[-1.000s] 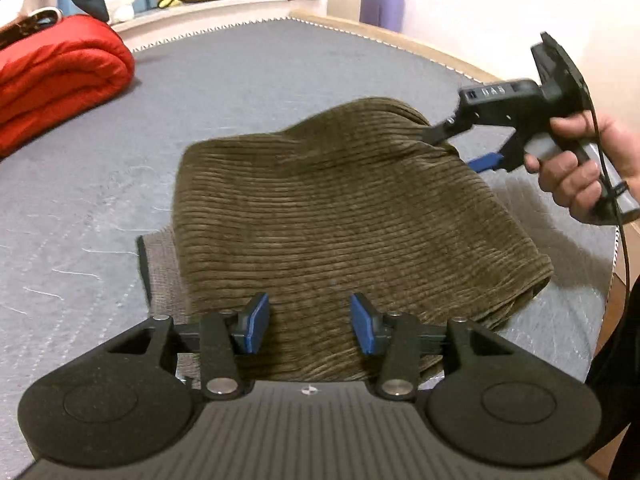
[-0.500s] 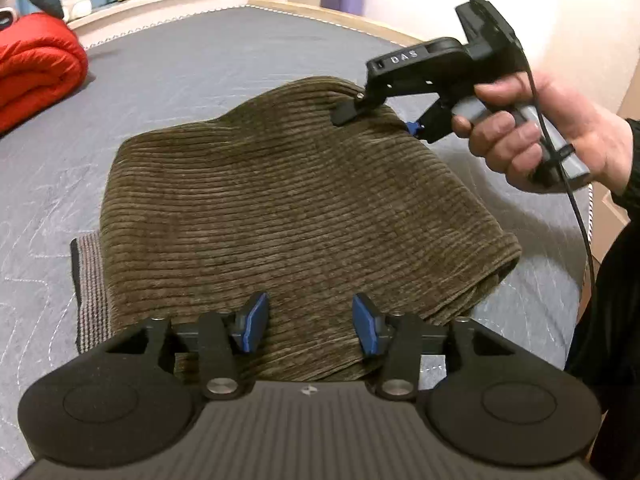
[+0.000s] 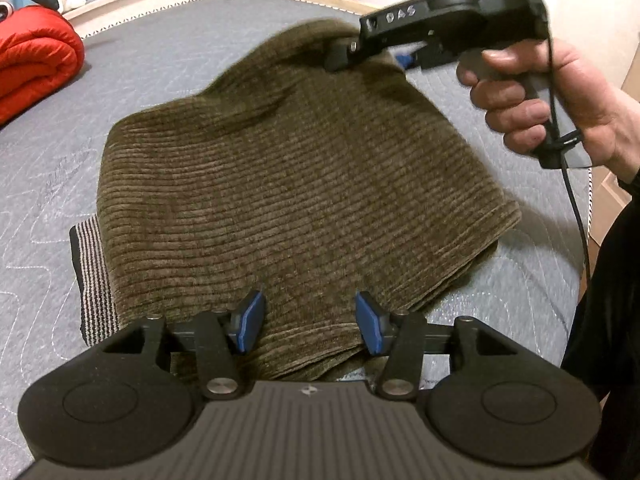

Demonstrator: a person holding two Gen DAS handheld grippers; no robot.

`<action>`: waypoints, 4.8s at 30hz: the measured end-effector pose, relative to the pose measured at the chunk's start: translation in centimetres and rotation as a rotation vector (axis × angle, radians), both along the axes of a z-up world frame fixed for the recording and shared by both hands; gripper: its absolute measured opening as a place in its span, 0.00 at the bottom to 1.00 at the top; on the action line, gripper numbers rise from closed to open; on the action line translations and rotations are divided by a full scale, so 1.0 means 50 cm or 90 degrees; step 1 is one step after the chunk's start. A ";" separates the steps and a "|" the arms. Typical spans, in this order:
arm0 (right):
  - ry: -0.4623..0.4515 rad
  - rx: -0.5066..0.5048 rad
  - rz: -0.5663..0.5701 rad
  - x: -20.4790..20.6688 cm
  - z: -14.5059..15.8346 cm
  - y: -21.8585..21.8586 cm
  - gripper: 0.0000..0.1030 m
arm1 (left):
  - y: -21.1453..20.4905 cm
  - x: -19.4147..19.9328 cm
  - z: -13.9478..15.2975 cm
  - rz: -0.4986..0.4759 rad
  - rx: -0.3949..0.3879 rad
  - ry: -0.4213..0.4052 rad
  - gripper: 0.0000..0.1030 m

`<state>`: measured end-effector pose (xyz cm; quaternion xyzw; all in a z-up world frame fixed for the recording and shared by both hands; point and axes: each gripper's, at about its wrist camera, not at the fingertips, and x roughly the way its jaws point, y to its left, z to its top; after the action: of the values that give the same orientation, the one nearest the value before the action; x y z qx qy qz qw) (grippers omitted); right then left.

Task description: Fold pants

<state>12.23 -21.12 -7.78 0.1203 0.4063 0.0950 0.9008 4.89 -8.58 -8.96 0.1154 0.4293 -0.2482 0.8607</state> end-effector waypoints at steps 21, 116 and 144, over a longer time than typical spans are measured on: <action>0.144 0.198 -0.108 0.031 -0.052 -0.166 0.72 | -0.002 -0.005 -0.004 -0.007 0.013 -0.001 0.56; 0.092 -0.002 0.081 -0.104 -0.023 -0.090 0.38 | 0.210 0.052 -0.010 0.286 -0.241 0.134 0.56; 0.019 -0.232 0.286 -0.211 0.012 0.002 0.60 | 0.068 -0.063 0.087 0.105 0.008 -0.101 0.46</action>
<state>1.69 -21.04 -7.19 -0.1354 0.4461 0.2157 0.8580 1.72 -5.17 -4.61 0.1042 0.3692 -0.1641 0.9088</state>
